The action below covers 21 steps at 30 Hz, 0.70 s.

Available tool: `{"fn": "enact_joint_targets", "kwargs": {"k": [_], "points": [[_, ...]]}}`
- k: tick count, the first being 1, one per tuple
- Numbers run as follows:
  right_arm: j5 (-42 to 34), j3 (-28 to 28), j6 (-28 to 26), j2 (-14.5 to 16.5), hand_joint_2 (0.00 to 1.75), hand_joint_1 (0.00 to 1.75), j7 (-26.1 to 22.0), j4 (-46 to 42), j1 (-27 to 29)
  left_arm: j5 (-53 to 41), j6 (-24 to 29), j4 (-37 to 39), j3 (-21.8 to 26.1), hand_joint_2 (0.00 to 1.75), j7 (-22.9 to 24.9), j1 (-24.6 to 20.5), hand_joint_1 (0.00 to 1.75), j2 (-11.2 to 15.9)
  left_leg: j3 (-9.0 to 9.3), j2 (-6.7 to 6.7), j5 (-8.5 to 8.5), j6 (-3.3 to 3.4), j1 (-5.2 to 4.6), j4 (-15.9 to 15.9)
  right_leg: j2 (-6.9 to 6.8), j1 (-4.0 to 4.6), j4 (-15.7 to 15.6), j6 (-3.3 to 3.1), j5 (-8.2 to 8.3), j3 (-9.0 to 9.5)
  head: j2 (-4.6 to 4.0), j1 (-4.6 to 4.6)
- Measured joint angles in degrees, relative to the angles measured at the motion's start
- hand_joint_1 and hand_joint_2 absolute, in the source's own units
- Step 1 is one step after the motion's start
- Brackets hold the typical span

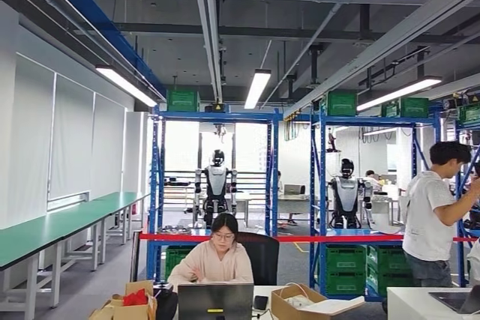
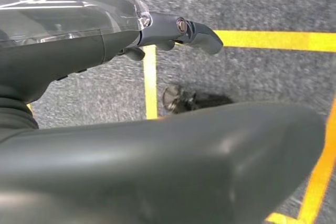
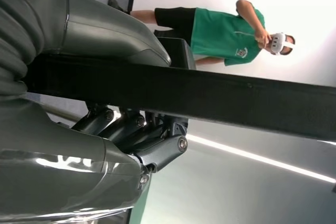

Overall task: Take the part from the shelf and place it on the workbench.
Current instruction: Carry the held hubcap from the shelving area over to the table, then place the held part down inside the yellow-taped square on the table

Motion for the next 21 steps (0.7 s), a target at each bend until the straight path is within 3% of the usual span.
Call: {"fn": "enact_joint_targets", "kwargs": {"k": [2, 4, 6, 8, 10, 11, 12, 13, 15, 17, 19, 21], "points": [[-0.09, 0.04, 0.0, 0.0, 1.75, 1.75, -0.05, -0.01, -0.01, -0.19, -0.01, 0.0, 0.04, 1.75, -0.01, -0.12, 0.0, 0.0, 1.04, 0.25, 0.97, 0.82, -0.23, -3.02, -0.07, 0.1, 0.2, 0.68, -0.44, 0.2, 0.02, -0.02], [-0.19, 0.09, -0.01, 0.0, 1.75, 1.75, -0.09, -0.03, 0.04, -0.49, -0.02, 0.0, 0.2, 1.75, 0.02, -0.06, 0.0, 0.0, 1.23, 0.19, 1.0, 1.99, -0.42, -3.21, -0.07, 0.11, 0.33, 1.26, -0.67, 0.27, 0.03, -0.03], [-0.32, 0.11, -0.01, -0.02, 1.75, 1.75, -0.12, -0.03, 0.05, -0.74, -0.03, 0.0, 0.45, 1.75, 0.03, 0.02, 0.0, 0.0, 1.77, 0.09, 0.91, 2.55, -0.26, -3.36, 0.0, -0.01, 1.81, 1.83, -1.43, -0.09, 0.02, -0.05], [-0.43, 0.11, -0.01, -0.05, 1.75, 1.75, -0.15, -0.02, 0.01, -0.92, -0.04, 0.0, 0.62, 1.75, 0.02, -0.08, 0.0, 0.0, 2.2, 0.02, 0.64, 2.98, -0.19, -3.44, 0.06, -0.24, 7.31, 2.38, -3.82, -2.94, 0.01, -0.05], [-0.49, 0.11, -0.01, -0.1, 1.75, 1.75, -0.16, 0.01, 0.18, -1.06, -0.04, -0.01, 0.77, 1.75, 0.02, -0.12, 0.0, 0.0, 2.49, -0.05, 0.23, 3.23, -0.36, -3.44, 0.06, -0.42, 14.7, 2.66, -6.48, -7.53, 0.0, -0.05], [-0.5, 0.11, -0.01, -0.13, 1.75, 1.75, -0.16, 0.03, 0.31, -1.08, -0.04, -0.02, 0.84, 1.75, 0.02, -0.09, 0.0, 0.0, 2.73, -0.11, -0.02, 3.28, -0.46, -3.44, 0.07, -0.43, 16.74, 2.64, -6.73, -9.14, 0.0, -0.05], [-0.51, 0.11, -0.02, -0.15, 1.75, 1.75, -0.16, 0.04, 0.42, -1.11, -0.06, -0.02, 0.91, 1.75, 0.03, -0.05, 0.0, 0.0, 3.1, -0.18, -0.3, 3.29, -0.57, -3.44, 0.09, -0.38, 16.65, 2.48, -5.78, -9.71, 0.0, -0.05], [-0.51, 0.11, -0.02, -0.16, 1.75, 1.75, -0.16, 0.05, 0.47, -1.13, -0.09, -0.02, 0.96, 1.75, 0.03, -0.03, 0.0, -0.01, 3.58, -0.27, -0.64, 3.28, -0.64, -3.44, 0.13, -0.24, 14.29, 2.15, -3.71, -9.14, 0.0, -0.05], [-0.56, 0.1, -0.01, -0.17, 1.75, 1.75, -0.19, 0.04, 0.43, -1.2, -0.16, -0.02, 1.0, 1.75, 0.03, -0.05, 0.0, -0.07, 4.53, -0.45, -1.3, 3.14, -0.64, -3.61, 0.19, 0.36, 6.64, 1.14, 0.91, -6.29, 0.0, -0.04], [-0.64, 0.07, 0.0, -0.16, 1.75, 1.75, -0.23, 0.02, 0.33, -1.3, -0.22, -0.01, 1.04, 1.75, 0.01, -0.11, 0.0, -0.21, 5.08, -0.58, -1.7, 2.71, -0.42, -4.07, 0.28, 1.03, 1.9, -0.02, 1.7, -4.45, 0.0, -0.03], [-0.69, 0.02, 0.0, -0.15, 1.75, 1.75, -0.28, -0.01, 0.32, -1.53, -0.26, -0.01, 1.12, 1.75, 0.0, 0.01, 0.0, -0.28, 5.67, -0.55, -1.46, 1.99, -0.36, -4.04, 0.37, 1.21, 0.57, -0.81, 1.17, -3.57, 0.0, -0.02], [-0.73, -0.04, 0.01, -0.05, 1.75, 1.75, -0.36, -0.03, 0.34, -1.72, -0.33, -0.02, 1.26, 1.75, -0.02, 0.06, 0.0, -0.25, 6.03, -0.38, -1.76, 1.61, -0.47, -2.83, 0.26, 0.85, -0.57, -1.03, 1.82, -1.97, 0.0, -0.02]]}}
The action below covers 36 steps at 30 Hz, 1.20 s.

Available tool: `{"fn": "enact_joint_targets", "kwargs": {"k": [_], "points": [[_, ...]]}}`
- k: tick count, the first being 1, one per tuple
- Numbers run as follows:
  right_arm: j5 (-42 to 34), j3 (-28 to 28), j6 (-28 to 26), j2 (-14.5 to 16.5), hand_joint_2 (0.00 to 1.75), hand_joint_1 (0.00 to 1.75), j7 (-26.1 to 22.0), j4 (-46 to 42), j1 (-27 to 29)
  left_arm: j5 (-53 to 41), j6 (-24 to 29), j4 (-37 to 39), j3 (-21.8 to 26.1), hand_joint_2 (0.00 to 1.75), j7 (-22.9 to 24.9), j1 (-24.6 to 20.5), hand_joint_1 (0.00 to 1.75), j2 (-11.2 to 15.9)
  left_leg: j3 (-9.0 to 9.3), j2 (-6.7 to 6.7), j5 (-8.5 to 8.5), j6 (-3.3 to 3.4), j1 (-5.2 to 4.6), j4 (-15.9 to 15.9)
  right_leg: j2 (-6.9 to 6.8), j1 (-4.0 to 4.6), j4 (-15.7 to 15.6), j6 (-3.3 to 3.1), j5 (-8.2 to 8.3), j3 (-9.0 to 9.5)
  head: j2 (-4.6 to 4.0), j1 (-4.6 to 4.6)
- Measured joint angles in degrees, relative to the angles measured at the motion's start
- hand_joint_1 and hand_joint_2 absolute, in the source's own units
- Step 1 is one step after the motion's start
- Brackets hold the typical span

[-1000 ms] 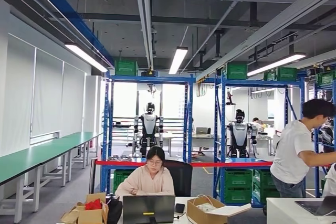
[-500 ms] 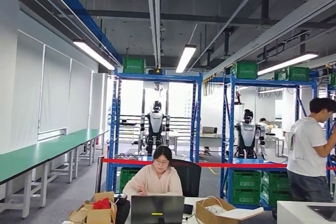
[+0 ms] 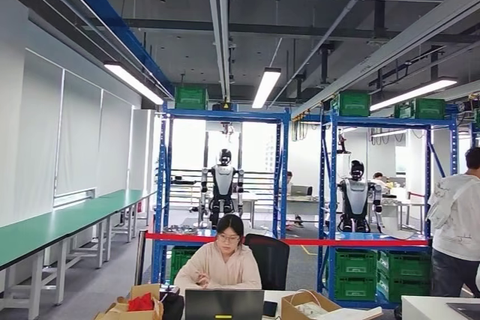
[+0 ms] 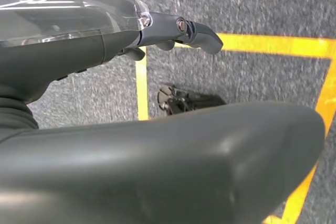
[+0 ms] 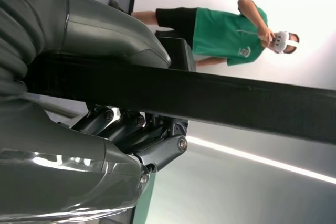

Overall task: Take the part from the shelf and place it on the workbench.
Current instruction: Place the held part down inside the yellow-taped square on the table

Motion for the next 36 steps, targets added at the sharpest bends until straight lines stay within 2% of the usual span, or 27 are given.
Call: {"fn": "enact_joint_targets", "kwargs": {"k": [1, 2, 4, 5, 6, 7, 9, 11, 13, 14, 15, 17, 18, 19, 20, 21, 22, 23, 25, 26, 27, 30, 31, 32, 35, 36], "points": [[-0.02, -0.02, 0.01, 0.08, 1.75, 1.75, -0.04, -0.01, -0.08, -0.03, -0.05, -0.01, 0.06, 1.75, -0.01, -0.12, 0.0, 0.01, -0.71, 0.06, -0.74, -0.08, -0.02, 1.68, -0.07, -0.21, -0.39, -0.08, -0.08, 0.79, 0.0, 0.0], [-0.04, -0.03, 0.01, 0.15, 1.75, 1.75, -0.07, -0.02, -0.14, -0.07, -0.1, -0.01, 0.11, 1.75, -0.01, -0.25, 0.0, 0.03, -2.25, 0.11, -1.92, -0.2, 0.01, 4.41, -0.17, -0.34, -0.65, -0.07, -0.25, 1.4, 0.0, 0.0], [-0.08, -0.04, 0.04, 0.23, 1.75, 1.75, -0.08, 0.02, -0.11, -0.17, -0.17, -0.01, 0.21, 1.75, 0.01, -0.3, 0.0, 0.11, -6.74, 0.12, -4.31, -0.69, 0.12, 10.94, -0.22, -0.39, -0.72, -0.06, -1.03, 2.25, 0.0, 0.01], [-0.09, -0.04, 0.06, 0.23, 1.75, 1.75, -0.08, 0.06, 0.03, -0.28, -0.17, -0.01, 0.28, 1.75, 0.03, -0.17, 0.0, 0.15, -8.57, 0.13, -4.92, -0.97, 0.22, 12.94, -0.18, -0.43, -0.72, 0.05, -1.51, 2.76, 0.0, 0.01], [-0.09, -0.04, 0.09, 0.24, 1.75, 1.75, -0.08, 0.11, 0.14, -0.4, -0.17, -0.01, 0.35, 1.75, 0.05, -0.03, 0.0, 0.19, -9.59, 0.14, -4.59, -1.21, 0.36, 13.2, -0.12, -0.53, -0.72, 0.24, -2.05, 3.41, 0.0, 0.01], [-0.09, -0.05, 0.11, 0.25, 1.75, 1.75, -0.07, 0.15, 0.21, -0.52, -0.17, -0.01, 0.44, 1.75, 0.07, 0.08, 0.0, 0.19, -9.74, 0.16, -3.27, -1.48, 0.54, 11.67, -0.05, -0.67, -0.7, 0.49, -2.67, 4.2, 0.0, 0.01], [-0.1, -0.06, 0.13, 0.25, 1.75, 1.75, -0.07, 0.23, 0.22, -0.64, -0.19, 0.0, 0.65, 1.75, 0.08, 0.15, 0.0, 0.16, -8.46, 0.36, 1.53, -2.11, 1.01, 5.45, -0.06, -0.95, -0.58, 1.26, -4.22, 6.07, 0.0, 0.02], [-0.09, -0.08, 0.15, 0.26, 1.75, 1.75, -0.03, 0.38, 0.13, -0.73, -0.28, 0.0, 0.82, 1.75, 0.15, 0.1, 0.0, 0.12, -7.45, 0.57, 4.34, -1.68, 1.08, 1.33, -0.11, -0.99, -0.42, 2.13, -5.55, 7.09, 0.0, 0.01], [-0.09, -0.12, 0.16, 0.31, 1.75, 1.75, 0.04, 0.48, 0.04, -0.88, -0.36, -0.01, 0.96, 1.75, 0.23, 0.14, 0.0, 0.1, -7.27, 0.55, 4.14, -0.49, 0.77, 0.83, -0.05, -1.06, -0.29, 2.71, -6.07, 7.22, 0.0, 0.0], [-0.09, -0.14, 0.16, 0.34, 1.75, 1.75, 0.07, 0.46, 0.03, -0.96, -0.37, -0.01, 1.02, 1.75, 0.23, 0.19, 0.0, 0.1, -7.09, 0.45, 4.11, -0.1, 0.71, 0.78, -0.03, -1.17, 0.16, 2.91, -6.05, 7.1, 0.01, 0.02], [-0.11, -0.17, 0.16, 0.38, 1.75, 1.75, 0.05, 0.44, 0.0, -1.03, -0.37, -0.01, 1.08, 1.75, 0.22, 0.21, 0.0, 0.13, -6.73, 0.39, 3.83, 0.25, 0.72, 0.65, -0.02, -1.27, 1.54, 3.13, -5.75, 6.47, 0.01, 0.02], [-0.11, -0.22, 0.15, 0.42, 1.75, 1.75, 0.04, 0.42, -0.06, -1.13, -0.4, -0.03, 1.16, 1.75, 0.14, 0.14, 0.0, 0.2, -5.57, 0.27, 3.09, 0.79, 0.75, 0.32, -0.02, -1.43, 7.36, 3.63, -5.67, 2.96, 0.01, 0.02], [-0.11, -0.25, 0.14, 0.42, 1.75, 1.75, 0.03, 0.43, -0.05, -1.17, -0.43, -0.04, 1.21, 1.75, 0.09, 0.1, 0.0, 0.24, -4.91, 0.24, 2.55, 0.98, 0.7, 0.2, -0.02, -1.48, 11.2, 3.82, -6.42, 0.26, 0.0, 0.01], [-0.09, -0.27, 0.13, 0.42, 1.75, 1.75, 0.03, 0.44, 0.01, -1.24, -0.46, -0.04, 1.25, 1.75, 0.04, 0.07, 0.0, 0.28, -4.18, 0.19, 1.94, 1.06, 0.61, 0.15, -0.02, -1.52, 14.56, 3.87, -7.83, -2.51, 0.0, 0.01], [-0.08, -0.3, 0.11, 0.41, 1.75, 1.75, 0.02, 0.45, 0.1, -1.32, -0.49, -0.05, 1.29, 1.75, 0.01, 0.07, 0.0, 0.31, -3.35, 0.12, 1.29, 1.07, 0.51, 0.13, -0.01, -1.51, 16.77, 3.77, -9.34, -4.85, 0.0, 0.01], [-0.05, -0.32, 0.08, 0.4, 1.75, 1.75, -0.01, 0.46, 0.17, -1.47, -0.5, -0.05, 1.35, 1.75, -0.01, 0.09, 0.0, 0.33, -2.38, 0.02, 0.57, 1.08, 0.43, 0.12, 0.01, -1.44, 17.45, 3.56, -10.31, -6.51, 0.0, 0.01], [-0.01, -0.35, 0.02, 0.4, 1.75, 1.75, -0.08, 0.46, 0.22, -1.66, -0.52, -0.05, 1.44, 1.75, -0.02, 0.09, 0.0, 0.34, -1.29, -0.09, -0.18, 1.07, 0.38, 0.11, 0.04, -1.28, 16.36, 3.25, -10.15, -7.31, 0.0, 0.01], [0.03, -0.43, -0.08, 0.4, 1.75, 1.75, -0.2, 0.43, 0.23, -1.84, -0.53, -0.05, 1.52, 1.75, -0.03, 0.06, 0.0, 0.34, -0.17, -0.2, -0.94, 1.05, 0.37, 0.07, 0.07, -0.99, 13.76, 2.84, -8.4, -7.38, 0.0, 0.01], [0.08, -0.67, -0.31, 0.4, 1.75, 1.75, -0.49, 0.36, 0.21, -2.13, -0.54, -0.05, 1.66, 1.75, -0.02, -0.07, 0.0, 0.25, 1.6, -0.5, -2.29, 0.86, 0.48, -0.18, 0.24, -0.11, 7.2, 1.87, -1.35, -6.94, 0.0, 0.01], [0.1, -0.78, -0.39, 0.4, 1.75, 1.75, -0.58, 0.3, 0.22, -2.19, -0.54, -0.05, 1.69, 1.75, -0.02, -0.2, 0.0, 0.16, 2.13, -0.66, -2.77, 0.62, 0.54, -0.45, 0.41, 0.26, 4.93, 1.34, 1.56, -6.73, 0.0, 0.01], [0.13, -0.87, -0.44, 0.4, 1.75, 1.75, -0.63, 0.22, 0.22, -2.22, -0.54, -0.06, 1.73, 1.75, -0.01, -0.28, 0.0, 0.07, 2.62, -0.8, -2.99, 0.36, 0.56, -0.73, 0.57, 0.49, 3.63, 0.91, 3.44, -6.68, 0.0, 0.01], [0.14, -1.08, -0.67, 0.52, 1.75, 1.75, -0.85, -0.26, 0.17, -2.37, -0.54, -0.07, 1.92, 1.75, -0.03, -0.35, 0.0, -0.01, 3.61, -0.78, -2.61, -0.32, 0.43, -0.93, 0.67, 0.38, 1.87, 0.14, 3.78, -5.21, 0.0, 0.02], [0.13, -1.23, -0.81, 0.61, 1.75, 1.75, -0.99, -0.46, 0.13, -2.45, -0.53, -0.07, 2.02, 1.75, -0.04, -0.4, 0.0, 0.0, 3.1, -0.63, -2.67, -0.42, 0.37, 0.28, 0.6, 0.24, 1.22, -0.05, 3.65, -4.42, 0.0, 0.03], [0.13, -1.44, -0.94, 0.68, 1.75, 1.75, -1.14, -0.67, 0.13, -2.52, -0.52, -0.07, 2.14, 1.75, -0.04, -0.49, 0.0, 0.02, 1.87, -0.49, -3.26, -0.49, 0.32, 2.55, 0.53, 0.09, 0.68, -0.21, 3.5, -3.74, 0.0, 0.03], [0.13, -1.96, -1.06, 0.79, 1.75, 1.75, -1.36, -0.98, 0.27, -2.69, -0.44, -0.07, 2.49, 1.75, -0.05, -0.6, 0.0, 0.25, -4.42, -0.25, -7.22, -1.02, 0.31, 11.34, 0.48, -0.03, 0.41, -0.51, 2.56, -2.72, 0.0, 0.03], [0.13, -2.04, -1.07, 0.8, 1.75, 1.75, -1.37, -1.0, 0.39, -2.77, -0.42, -0.07, 2.56, 1.75, -0.05, -0.54, 0.0, 0.33, -5.9, -0.21, -7.63, -1.25, 0.38, 12.43, 0.56, -0.07, 0.43, -0.42, 2.16, -2.36, 0.0, 0.03]]}}
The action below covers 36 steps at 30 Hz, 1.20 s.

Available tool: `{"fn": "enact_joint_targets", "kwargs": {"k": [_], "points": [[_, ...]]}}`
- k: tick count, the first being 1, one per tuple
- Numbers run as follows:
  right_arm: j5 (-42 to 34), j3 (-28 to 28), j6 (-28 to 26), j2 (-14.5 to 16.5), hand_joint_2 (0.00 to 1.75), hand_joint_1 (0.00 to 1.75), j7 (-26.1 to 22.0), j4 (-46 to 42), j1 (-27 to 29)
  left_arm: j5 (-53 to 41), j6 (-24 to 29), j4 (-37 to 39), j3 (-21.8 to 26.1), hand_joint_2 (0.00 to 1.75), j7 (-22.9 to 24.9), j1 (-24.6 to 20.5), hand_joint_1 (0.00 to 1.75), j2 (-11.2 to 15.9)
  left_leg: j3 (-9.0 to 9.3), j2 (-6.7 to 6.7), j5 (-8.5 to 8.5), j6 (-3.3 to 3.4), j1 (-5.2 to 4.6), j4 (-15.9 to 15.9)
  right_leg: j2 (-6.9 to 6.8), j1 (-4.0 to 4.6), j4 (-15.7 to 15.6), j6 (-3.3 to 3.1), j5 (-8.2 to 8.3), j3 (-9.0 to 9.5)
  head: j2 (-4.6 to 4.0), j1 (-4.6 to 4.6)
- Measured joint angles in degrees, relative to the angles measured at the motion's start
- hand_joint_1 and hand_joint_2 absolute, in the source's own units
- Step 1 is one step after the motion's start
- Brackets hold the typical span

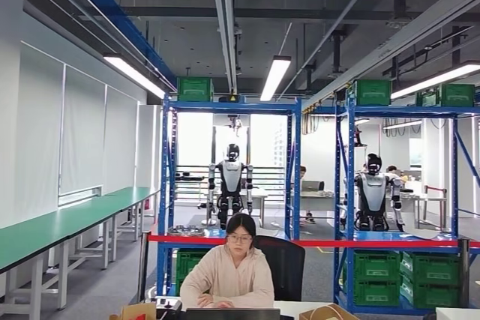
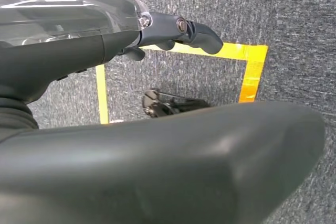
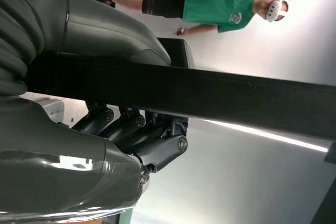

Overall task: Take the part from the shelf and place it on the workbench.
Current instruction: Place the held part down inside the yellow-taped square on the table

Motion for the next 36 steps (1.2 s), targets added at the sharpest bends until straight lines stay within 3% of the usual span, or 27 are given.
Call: {"fn": "enact_joint_targets", "kwargs": {"k": [1, 4, 5, 8, 10, 12, 14, 15, 16, 17, 18, 20, 23, 26, 29, 30, 31, 32, 34, 36], "points": [[0.01, -0.05, 0.01, 0.0, 1.75, 1.75, 0.0, -0.01, 0.12, -0.07, 0.01, 0.0, 0.04, 1.75, 0.0, 0.05, 0.0, 0.03, -0.64, 0.04, 1.1, -0.25, 0.11, -0.73, 0.07, -0.07, 0.04, 0.17, -0.44, 0.48, 0.0, 0.0], [0.02, -0.12, -0.13, 0.03, 1.75, 1.75, -0.08, -0.09, 0.32, -0.2, 0.0, 0.0, 0.07, 1.75, 0.01, 0.04, 0.0, 0.1, 0.85, 0.24, 8.74, -1.06, 0.48, -9.31, 0.13, -0.35, 0.61, 0.96, -1.9, 2.02, 0.0, -0.01], [0.08, -0.24, -0.4, 0.08, 1.75, 1.75, -0.24, -0.22, 0.35, -0.24, -0.01, -0.01, 0.07, 1.75, 0.02, -0.02, 0.0, 0.1, 1.19, 0.33, 9.99, -0.8, 0.42, -11.27, 0.15, -0.36, 0.91, 1.25, -2.25, 2.09, 0.0, -0.01], [0.54, -1.31, -1.78, 0.22, 1.75, 1.75, -1.08, -1.38, 0.51, -0.68, 0.01, -0.02, 0.09, 1.75, 0.11, 0.02, 0.0, 0.07, 1.07, 0.47, 10.28, 0.87, -0.03, -12.44, 0.17, -0.35, 1.48, 1.91, -2.82, 1.64, 0.0, -0.03], [1.39, -2.71, -2.92, 0.25, 1.75, 1.75, -1.51, -3.16, 0.26, -1.4, -0.07, -0.04, 0.09, 1.75, 0.16, 0.01, 0.0, 0.11, 1.16, 0.45, 10.36, 1.36, 0.02, -12.56, 0.05, -0.54, 2.72, 2.45, -3.88, 1.21, 0.0, -0.03], [2.04, -4.79, -4.17, 0.31, 1.75, 1.75, -1.39, -5.83, -0.85, -2.31, -0.33, -0.08, 0.09, 1.75, 0.18, -0.22, 0.0, 0.23, 1.33, 0.47, 10.27, 1.72, 0.05, -12.62, -0.12, -0.83, 7.74, 3.08, -6.66, -1.04, 0.0, -0.02], [1.26, -8.13, -5.09, 0.47, 1.75, 1.75, -0.52, -8.74, -2.94, -3.29, -0.73, -0.09, 0.09, 1.75, 0.19, -0.46, 0.0, 0.4, 1.48, 0.52, 10.1, 1.96, -0.05, -12.6, -0.25, -1.09, 15.24, 3.39, -9.55, -4.86, 0.0, -0.02], [0.42, -10.24, -5.34, 0.58, 1.75, 1.75, 0.23, -10.08, -4.18, -3.68, -0.95, -0.09, 0.09, 1.75, 0.19, -0.61, 0.0, 0.48, 1.6, 0.52, 10.01, 2.04, -0.12, -12.59, -0.27, -1.15, 17.53, 3.41, -9.86, -6.19, 0.0, -0.02], [-0.52, -12.49, -5.37, 0.7, 1.75, 1.75, 1.1, -11.3, -5.47, -4.04, -1.11, -0.09, 0.09, 1.75, 0.21, -0.74, 0.0, 0.54, 1.77, 0.48, 9.9, 2.09, -0.18, -12.59, -0.27, -1.15, 17.73, 3.32, -9.07, -6.54, 0.0, -0.02], [-1.38, -14.62, -5.23, 0.84, 1.75, 1.75, 1.93, -12.36, -6.71, -4.29, -1.25, -0.1, 0.09, 1.75, 0.22, -0.86, 0.0, 0.57, 2.0, 0.41, 9.76, 2.12, -0.22, -12.59, -0.25, -1.11, 15.59, 3.12, -7.24, -5.78, 0.0, -0.02], [-2.06, -16.57, -5.0, 0.98, 1.75, 1.75, 2.65, -13.32, -7.87, -4.44, -1.32, -0.1, 0.09, 1.75, 0.23, -0.95, 0.0, 0.6, 2.28, 0.32, 9.58, 2.1, -0.25, -12.62, -0.24, -0.98, 11.64, 2.81, -4.8, -4.12, 0.0, -0.02], [-2.69, -19.57, -4.53, 1.35, 1.75, 1.75, 3.36, -14.81, -9.62, -4.59, -1.34, -0.1, 0.09, 1.75, 0.25, -1.11, 0.0, 0.58, 2.65, 0.2, 9.32, 1.93, -0.23, -12.76, -0.2, -0.5, 4.53, 2.17, -1.73, -0.95, 0.01, -0.03], [-2.45, -21.85, -4.11, 1.84, 1.75, 1.75, 3.52, -16.09, -10.54, -4.82, -1.34, -0.1, 0.09, 1.75, 0.27, -1.27, 0.0, 0.57, 2.76, 0.17, 9.19, 1.2, -0.11, -13.16, -0.17, 0.01, 1.71, 1.46, -1.56, 0.23, 0.02, -0.07], [-1.88, -22.98, -4.12, 2.4, 1.75, 1.75, 3.44, -16.95, -10.84, -5.04, -1.44, -0.11, 0.08, 1.75, 0.26, -1.38, 0.0, 0.58, 2.29, 0.32, 7.73, 0.61, -0.19, -11.78, -0.36, -0.38, 0.18, 0.91, -1.33, 1.14, 0.0, -0.06], [1.26, -23.97, -5.59, 2.85, 1.75, 1.75, 3.49, -17.2, -11.46, -5.5, -1.54, -0.11, 0.09, 1.75, 0.34, -1.44, 0.0, 0.62, -2.48, 0.36, 3.33, 0.43, -0.29, -2.31, -0.46, -0.47, -0.19, 0.49, -1.4, 1.6, 0.0, -0.05], [3.92, -24.33, -6.72, 2.95, 1.75, 1.75, 3.72, -17.23, -11.63, -5.74, -1.55, -0.11, 0.11, 1.75, 0.43, -1.44, 0.0, 0.63, -4.07, 0.37, 2.72, 0.32, -0.28, 0.43, -0.45, -0.45, -0.16, 0.44, -1.48, 1.64, 0.0, -0.05], [7.41, -24.59, -8.18, 3.01, 1.75, 1.75, 3.97, -17.25, -11.81, -5.98, -1.56, -0.11, 0.13, 1.75, 0.52, -1.44, 0.0, 0.63, -4.81, 0.38, 3.21, 0.22, -0.25, 1.3, -0.41, -0.46, -0.11, 0.43, -1.57, 1.69, 0.0, -0.05], [11.54, -24.72, -10.05, 3.04, 1.75, 1.75, 4.09, -17.21, -11.99, -6.32, -1.6, -0.11, 0.15, 1.75, 0.6, -1.47, 0.0, 0.62, -4.47, 0.41, 4.78, 0.13, -0.2, -0.07, -0.35, -0.48, -0.03, 0.49, -1.7, 1.77, 0.0, -0.05], [19.41, -24.75, -14.42, 3.09, 1.75, 1.75, 3.76, -17.03, -12.25, -7.12, -1.67, -0.11, 0.2, 1.75, 0.63, -1.65, 0.0, 0.62, -1.63, 0.46, 8.93, 0.09, -0.11, -6.87, -0.26, -0.49, 0.31, 0.82, -2.14, 1.97, 0.0, -0.05], [25.19, -24.78, -18.85, 3.17, 1.75, 1.75, 3.26, -16.86, -12.62, -7.93, -1.74, -0.11, 0.28, 1.75, 0.68, -1.86, 0.0, 0.62, 0.48, 0.46, 10.83, 0.38, -0.18, -11.86, -0.23, -0.31, 0.97, 1.28, -2.56, 1.8, 0.0, -0.05]]}}
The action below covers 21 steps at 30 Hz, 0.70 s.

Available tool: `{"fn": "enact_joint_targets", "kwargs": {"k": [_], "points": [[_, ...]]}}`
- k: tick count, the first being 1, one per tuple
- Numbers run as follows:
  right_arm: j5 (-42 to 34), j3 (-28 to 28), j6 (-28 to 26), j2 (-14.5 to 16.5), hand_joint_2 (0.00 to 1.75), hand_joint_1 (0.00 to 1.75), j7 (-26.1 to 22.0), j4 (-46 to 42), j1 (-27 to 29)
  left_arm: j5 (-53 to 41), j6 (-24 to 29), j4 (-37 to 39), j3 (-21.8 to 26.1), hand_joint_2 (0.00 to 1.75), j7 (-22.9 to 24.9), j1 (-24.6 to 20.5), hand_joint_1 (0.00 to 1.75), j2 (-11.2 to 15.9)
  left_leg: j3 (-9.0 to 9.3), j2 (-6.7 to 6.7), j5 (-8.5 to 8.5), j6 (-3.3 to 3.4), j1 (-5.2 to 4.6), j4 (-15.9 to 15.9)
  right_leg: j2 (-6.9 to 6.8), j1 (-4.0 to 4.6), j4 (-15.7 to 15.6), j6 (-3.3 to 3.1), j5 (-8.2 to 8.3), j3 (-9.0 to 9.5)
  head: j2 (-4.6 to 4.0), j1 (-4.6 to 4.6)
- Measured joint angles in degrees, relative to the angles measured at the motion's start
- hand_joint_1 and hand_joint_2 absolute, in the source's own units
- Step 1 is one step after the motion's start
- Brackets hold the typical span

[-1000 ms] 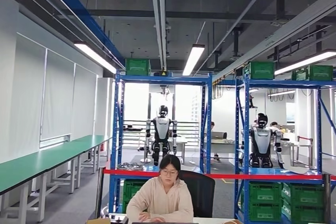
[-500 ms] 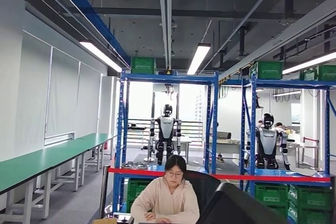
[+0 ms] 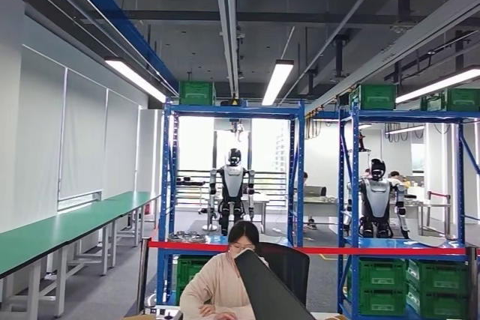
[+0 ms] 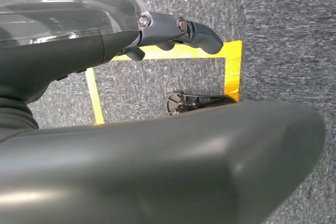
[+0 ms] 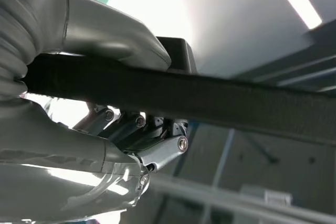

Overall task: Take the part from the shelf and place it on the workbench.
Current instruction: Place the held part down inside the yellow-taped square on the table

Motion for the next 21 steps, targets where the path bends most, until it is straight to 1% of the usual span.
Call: {"fn": "enact_joint_targets", "kwargs": {"k": [1, 3, 4, 5, 6, 8, 9, 10, 11, 12, 13, 14, 15, 16, 17, 19, 20, 21], "points": [[2.4, -0.05, -1.88, 0.04, 1.75, 1.75, 0.01, 0.02, -0.29, -0.36, -0.04, 0.0, 0.05, 1.75, 0.05, -0.04, 0.0, 0.0, 0.27, -0.02, -0.04, 0.23, -0.12, -0.7, 0.0, 0.07, 0.21, 0.2, -0.09, -0.15, 0.0, -0.01], [8.27, -0.21, -5.37, 0.09, 1.75, 1.75, 0.93, -0.15, -0.94, -1.07, -0.13, 0.0, 0.22, 1.75, 0.16, -0.03, 0.0, -0.01, 0.31, -0.05, 0.04, 0.68, -0.2, -0.92, 0.0, 0.02, 0.38, 0.48, -0.22, -0.28, 0.0, -0.02], [12.71, -0.21, -7.25, 0.1, 1.75, 1.75, 1.84, -0.26, -1.21, -1.44, -0.22, -0.01, 0.32, 1.75, 0.15, -0.04, 0.0, -0.02, 0.38, -0.05, 0.08, 0.9, -0.11, -1.0, 0.01, -0.02, 0.78, 0.71, -0.6, -0.38, 0.0, -0.02], [18.81, 0.05, -9.58, 0.1, 1.75, 1.75, 2.99, -0.17, -1.42, -1.89, -0.33, -0.03, 0.46, 1.75, 0.11, -0.09, 0.0, -0.03, 0.45, -0.03, 0.12, 1.14, 0.03, -1.08, -0.01, -0.12, 2.07, 1.03, -1.49, -0.88, 0.0, -0.03], [26.28, 0.68, -12.26, 0.1, 1.75, 1.75, 4.45, 0.29, -1.54, -2.37, -0.44, -0.07, 0.61, 1.75, 0.04, -0.19, 0.0, -0.04, 0.52, -0.02, 0.13, 1.34, 0.16, -1.15, -0.02, -0.29, 4.41, 1.39, -2.85, -1.89, 0.0, -0.03], [45.33, 4.02, -18.45, 0.09, 1.75, 1.75, 9.08, 4.01, -1.86, -3.47, -0.63, -0.13, 0.96, 1.75, -0.08, -0.4, 0.0, -0.04, 0.56, 0.07, 0.08, 1.56, 0.2, -1.16, -0.07, -0.75, 11.75, 1.94, -6.08, -5.34, 0.0, -0.03], [54.93, 6.87, -21.36, 0.08, 1.75, 1.75, 12.33, 7.68, -2.31, -4.04, -0.71, -0.13, 1.1, 1.75, -0.15, -0.47, 0.0, -0.04, 0.58, 0.15, 0.07, 1.57, 0.2, -1.16, -0.08, -0.95, 14.85, 2.1, -6.97, -6.94, 0.0, -0.03], [63.5, 10.39, -23.78, 0.08, 1.75, 1.75, 15.82, 12.35, -3.03, -4.62, -0.81, -0.13, 1.22, 1.75, -0.19, -0.58, 0.0, -0.05, 0.6, 0.25, 0.05, 1.56, 0.2, -1.16, -0.1, -1.1, 16.35, 2.19, -6.96, -7.83, 0.0, -0.03], [69.04, 14.21, -25.67, 0.1, 1.75, 1.75, 18.98, 17.44, -3.92, -5.17, -0.95, -0.13, 1.31, 1.75, -0.22, -0.74, 0.0, -0.05, 0.63, 0.33, 0.05, 1.54, 0.22, -1.16, -0.12, -1.2, 15.54, 2.23, -5.86, -7.59, 0.0, -0.03], [71.99, 18.16, -27.15, 0.25, 1.75, 1.75, 21.61, 22.69, -4.86, -5.7, -1.09, -0.13, 1.38, 1.75, -0.24, -0.96, 0.0, -0.08, 0.69, 0.33, 0.03, 1.5, 0.26, -1.16, -0.13, -1.26, 12.48, 2.19, -3.88, -6.21, 0.0, -0.03], [72.65, 21.63, -28.18, 0.52, 1.75, 1.75, 23.37, 27.49, -5.69, -6.18, -1.25, -0.14, 1.44, 1.75, -0.24, -1.17, 0.0, -0.12, 0.74, 0.24, 0.01, 1.44, 0.31, -1.18, -0.12, -1.29, 8.45, 2.07, -1.95, -4.32, 0.0, -0.03], [71.86, 24.48, -28.94, 0.89, 1.75, 1.75, 24.52, 31.89, -6.46, -6.56, -1.37, -0.14, 1.5, 1.75, -0.24, -1.38, 0.0, -0.17, 0.73, 0.08, 0.04, 1.26, 0.3, -1.2, -0.09, -1.2, 4.85, 1.92, -0.48, -2.61, 0.0, -0.03], [70.99, 26.63, -29.34, 1.34, 1.75, 1.75, 25.19, 35.91, -7.2, -6.9, -1.44, -0.15, 1.56, 1.75, -0.23, -1.48, 0.0, -0.24, 0.66, -0.13, 0.12, 1.0, 0.32, -1.24, -0.06, -1.06, 2.3, 1.68, 0.3, -1.43, 0.01, -0.02], [70.34, 28.08, -29.48, 1.73, 1.75, 1.75, 25.59, 39.56, -7.92, -7.16, -1.47, -0.15, 1.61, 1.75, -0.21, -1.45, 0.0, -0.32, 0.52, -0.31, 0.22, 0.68, 0.33, -1.31, -0.03, -0.9, 1.19, 1.41, 0.31, -0.98, 0.01, -0.01], [69.93, 29.08, -29.53, 2.01, 1.75, 1.75, 25.83, 42.82, -8.55, -7.38, -1.49, -0.15, 1.67, 1.75, -0.2, -1.36, 0.0, -0.4, 0.4, -0.42, 0.37, 0.33, 0.35, -1.4, -0.02, -0.74, 0.99, 1.16, 0.16, -0.95, 0.01, -0.01], [69.56, 30.33, -29.39, 2.42, 1.75, 1.75, 26.03, 48.32, -9.49, -7.76, -1.5, -0.15, 1.84, 1.75, -0.16, -1.09, 0.0, -0.56, 0.4, -0.43, 0.42, -0.34, 0.49, -1.73, -0.08, -0.8, 0.31, 0.53, 0.23, -0.78, 0.0, 0.01], [69.48, 30.65, -29.22, 2.7, 1.75, 1.75, 26.1, 50.55, -9.89, -7.9, -1.5, -0.15, 1.97, 1.75, -0.15, -1.04, 0.0, -0.61, 0.31, -0.36, 0.09, -0.56, 0.52, -1.54, -0.11, -0.89, -0.17, 0.21, 0.44, -0.58, 0.0, 0.0], [69.43, 30.91, -29.04, 3.06, 1.75, 1.75, 26.18, 52.88, -10.44, -8.08, -1.5, -0.15, 2.12, 1.75, -0.13, -1.05, 0.0, -0.64, -0.21, -0.29, -0.8, -0.67, 0.49, -0.38, -0.15, -0.98, -0.64, -0.1, 0.67, -0.39, 0.0, 0.0]]}}
